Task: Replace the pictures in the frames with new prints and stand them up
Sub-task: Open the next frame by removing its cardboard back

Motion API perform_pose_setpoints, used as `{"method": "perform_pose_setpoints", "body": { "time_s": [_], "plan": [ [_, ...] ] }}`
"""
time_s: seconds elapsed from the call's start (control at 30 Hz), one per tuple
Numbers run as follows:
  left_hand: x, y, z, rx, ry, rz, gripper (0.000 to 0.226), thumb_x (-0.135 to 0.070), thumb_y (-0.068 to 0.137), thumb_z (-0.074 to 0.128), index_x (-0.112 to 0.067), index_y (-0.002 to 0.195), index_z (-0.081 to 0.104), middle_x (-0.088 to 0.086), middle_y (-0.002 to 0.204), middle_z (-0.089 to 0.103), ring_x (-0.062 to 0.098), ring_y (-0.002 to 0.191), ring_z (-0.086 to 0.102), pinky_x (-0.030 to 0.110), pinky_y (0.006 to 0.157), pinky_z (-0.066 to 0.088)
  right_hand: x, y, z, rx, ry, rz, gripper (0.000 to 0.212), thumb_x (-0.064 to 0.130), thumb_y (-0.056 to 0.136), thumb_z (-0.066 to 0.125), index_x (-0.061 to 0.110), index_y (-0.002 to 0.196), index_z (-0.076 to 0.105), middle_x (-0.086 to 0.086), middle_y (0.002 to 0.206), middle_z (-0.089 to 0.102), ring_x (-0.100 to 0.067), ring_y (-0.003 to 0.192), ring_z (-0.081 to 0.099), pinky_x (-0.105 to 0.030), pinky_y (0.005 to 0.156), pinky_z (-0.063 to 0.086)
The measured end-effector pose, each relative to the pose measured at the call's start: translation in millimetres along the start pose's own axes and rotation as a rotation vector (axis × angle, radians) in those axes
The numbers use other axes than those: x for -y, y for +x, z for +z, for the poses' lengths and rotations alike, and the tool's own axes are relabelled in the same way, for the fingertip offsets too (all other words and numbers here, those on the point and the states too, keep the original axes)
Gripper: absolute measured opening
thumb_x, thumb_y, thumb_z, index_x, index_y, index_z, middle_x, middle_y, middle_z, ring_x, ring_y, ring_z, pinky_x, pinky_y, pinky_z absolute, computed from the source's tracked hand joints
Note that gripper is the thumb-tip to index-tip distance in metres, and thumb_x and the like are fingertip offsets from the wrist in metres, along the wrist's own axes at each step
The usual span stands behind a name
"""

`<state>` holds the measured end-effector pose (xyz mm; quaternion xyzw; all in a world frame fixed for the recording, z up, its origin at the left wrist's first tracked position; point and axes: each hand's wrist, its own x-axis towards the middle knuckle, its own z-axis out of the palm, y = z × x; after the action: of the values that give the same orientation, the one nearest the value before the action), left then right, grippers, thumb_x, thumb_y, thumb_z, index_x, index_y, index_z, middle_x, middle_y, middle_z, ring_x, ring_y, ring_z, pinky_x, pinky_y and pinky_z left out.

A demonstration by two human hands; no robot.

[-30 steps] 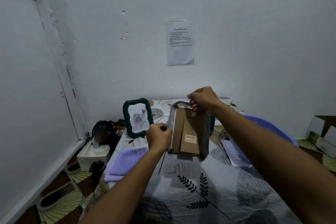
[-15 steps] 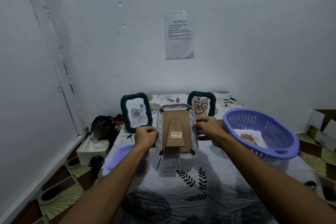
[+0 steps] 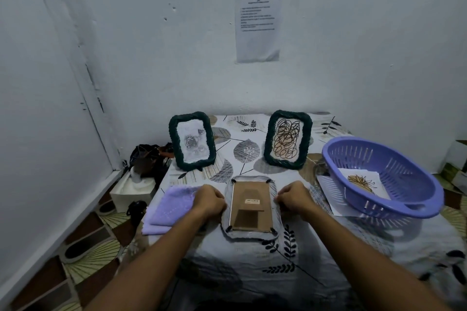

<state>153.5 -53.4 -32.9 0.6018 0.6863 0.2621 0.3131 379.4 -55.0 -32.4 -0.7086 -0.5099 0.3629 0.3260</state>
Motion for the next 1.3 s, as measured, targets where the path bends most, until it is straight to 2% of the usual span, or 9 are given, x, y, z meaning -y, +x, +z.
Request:
{"method": "perform_pose_setpoints", "body": {
  "time_s": [0.1,0.2,0.3,0.47,0.6,0.77,0.87,1.03,1.3],
  "plan": [
    [-2,4,3,-0.003,0.099,0.030,0.008,-0.003,0.079,0.072,-0.004,0.086,0.076,0.010,0.086,0.074,0.011,0.066,0.059,0.021,0.062,0.045,1,6,2,-0.003,-0.099,-0.013,0.009,0.006,0.080,0.073,-0.001,0.074,0.072,-0.019,0.072,0.071,-0.031,0.064,0.070,-0.043,0.064,0.061],
    [0,11,5,-0.010,0.148,0.028,0.006,-0.003,0.077,0.071,-0.006,0.079,0.076,0.010,0.080,0.074,0.014,0.067,0.062,0.022,0.064,0.048,1,13,3,0.002,-0.153,-0.003,0.010,0.007,0.081,0.072,-0.003,0.077,0.071,-0.019,0.072,0.071,-0.029,0.060,0.070,-0.038,0.059,0.060],
    [-2,17,3,0.011,0.197,0.042,0.004,-0.004,0.074,0.072,-0.004,0.076,0.076,0.009,0.071,0.071,0.018,0.068,0.066,0.024,0.062,0.051,0,17,4,-0.004,-0.221,-0.025,0.013,0.011,0.078,0.075,0.000,0.074,0.071,-0.017,0.071,0.071,-0.029,0.063,0.070,-0.042,0.064,0.060],
    [-6,37,-3,-0.029,0.160,0.072,0.008,-0.014,0.083,0.072,-0.007,0.085,0.073,0.005,0.078,0.069,0.010,0.061,0.060,0.023,0.057,0.051,5,29,2,-0.083,-0.271,-0.099,0.014,0.019,0.081,0.073,0.008,0.073,0.069,-0.008,0.072,0.067,-0.020,0.064,0.063,-0.035,0.066,0.056],
    [-13,54,6,-0.086,0.138,0.114,0.016,-0.023,0.085,0.070,-0.008,0.090,0.071,0.008,0.091,0.070,0.018,0.079,0.062,0.025,0.068,0.045,10,47,9,-0.107,-0.206,-0.145,0.020,0.025,0.084,0.072,0.005,0.081,0.071,-0.009,0.078,0.068,-0.020,0.070,0.061,-0.032,0.065,0.050],
    [-17,71,23,-0.136,0.120,0.096,0.033,-0.043,0.080,0.073,-0.014,0.071,0.063,0.002,0.072,0.064,0.020,0.073,0.062,0.026,0.065,0.044,11,60,23,-0.139,-0.285,-0.103,0.029,0.042,0.081,0.070,0.014,0.084,0.067,-0.005,0.086,0.068,-0.021,0.079,0.063,-0.032,0.069,0.051],
    [-17,74,27,-0.202,0.156,0.079,0.033,-0.049,0.076,0.075,-0.018,0.072,0.064,-0.001,0.073,0.064,0.017,0.073,0.062,0.025,0.063,0.041,8,61,26,-0.170,-0.308,-0.103,0.028,0.043,0.080,0.071,0.016,0.082,0.064,-0.003,0.085,0.067,-0.021,0.079,0.063,-0.031,0.068,0.050],
    [-16,81,32,-0.210,0.167,0.085,0.024,-0.041,0.077,0.078,-0.020,0.075,0.067,-0.001,0.081,0.068,0.016,0.076,0.062,0.025,0.066,0.044,4,64,27,-0.178,-0.284,-0.108,0.021,0.038,0.080,0.073,0.019,0.082,0.065,0.000,0.084,0.065,-0.018,0.079,0.062,-0.027,0.065,0.043],
    [-14,88,29,-0.141,0.177,0.127,0.009,-0.020,0.079,0.078,-0.012,0.081,0.075,0.006,0.084,0.073,0.017,0.079,0.067,0.024,0.073,0.050,5,67,25,-0.159,-0.296,-0.111,0.006,0.021,0.080,0.072,0.022,0.076,0.068,-0.003,0.088,0.070,-0.020,0.081,0.064,-0.034,0.072,0.055]
  ]
}}
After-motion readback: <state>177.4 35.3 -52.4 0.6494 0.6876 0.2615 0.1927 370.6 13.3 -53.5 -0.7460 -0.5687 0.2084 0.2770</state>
